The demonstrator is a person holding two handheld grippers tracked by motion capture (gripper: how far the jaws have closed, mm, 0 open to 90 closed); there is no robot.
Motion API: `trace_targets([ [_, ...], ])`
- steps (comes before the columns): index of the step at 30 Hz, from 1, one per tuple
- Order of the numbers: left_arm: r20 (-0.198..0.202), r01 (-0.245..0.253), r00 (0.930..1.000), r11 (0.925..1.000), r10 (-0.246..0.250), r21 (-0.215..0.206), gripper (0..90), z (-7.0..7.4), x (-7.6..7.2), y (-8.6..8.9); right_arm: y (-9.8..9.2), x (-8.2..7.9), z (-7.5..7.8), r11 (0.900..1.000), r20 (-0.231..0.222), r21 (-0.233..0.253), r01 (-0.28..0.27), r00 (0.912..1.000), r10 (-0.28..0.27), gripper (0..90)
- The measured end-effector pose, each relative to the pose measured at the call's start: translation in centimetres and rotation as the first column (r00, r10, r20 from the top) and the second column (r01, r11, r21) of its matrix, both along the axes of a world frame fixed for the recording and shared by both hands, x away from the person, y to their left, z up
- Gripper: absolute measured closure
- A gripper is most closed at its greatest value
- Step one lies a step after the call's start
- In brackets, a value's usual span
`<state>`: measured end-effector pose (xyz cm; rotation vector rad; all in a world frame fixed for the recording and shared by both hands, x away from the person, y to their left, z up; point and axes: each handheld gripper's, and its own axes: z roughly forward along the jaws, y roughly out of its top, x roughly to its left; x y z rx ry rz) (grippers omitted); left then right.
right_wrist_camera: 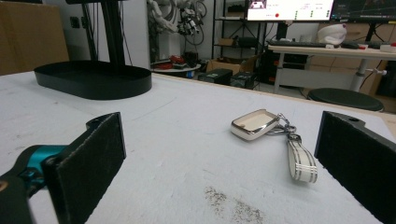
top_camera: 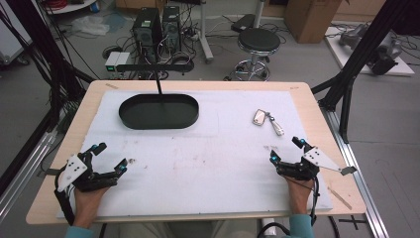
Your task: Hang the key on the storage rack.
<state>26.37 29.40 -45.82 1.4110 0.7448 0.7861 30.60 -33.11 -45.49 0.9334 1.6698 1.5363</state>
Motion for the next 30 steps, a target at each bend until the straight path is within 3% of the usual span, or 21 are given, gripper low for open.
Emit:
trace_targets([
  [24,0.001,0.000,1.0000,1.0000,0.000,-0.003,6.3,0.00,0.01,0.01,0.08,-0.07,0.04,1.000,-0.004,-0.003,0.012,0.9999,-0.012,1.2],
  [30,0.002,0.000,1.0000,1.0000,0.000,-0.002,6.3,0.00,0.01,0.01,0.02,0.15,0.22,1.000,-0.029,-0.004,0.010,0.9995,-0.010,1.2],
])
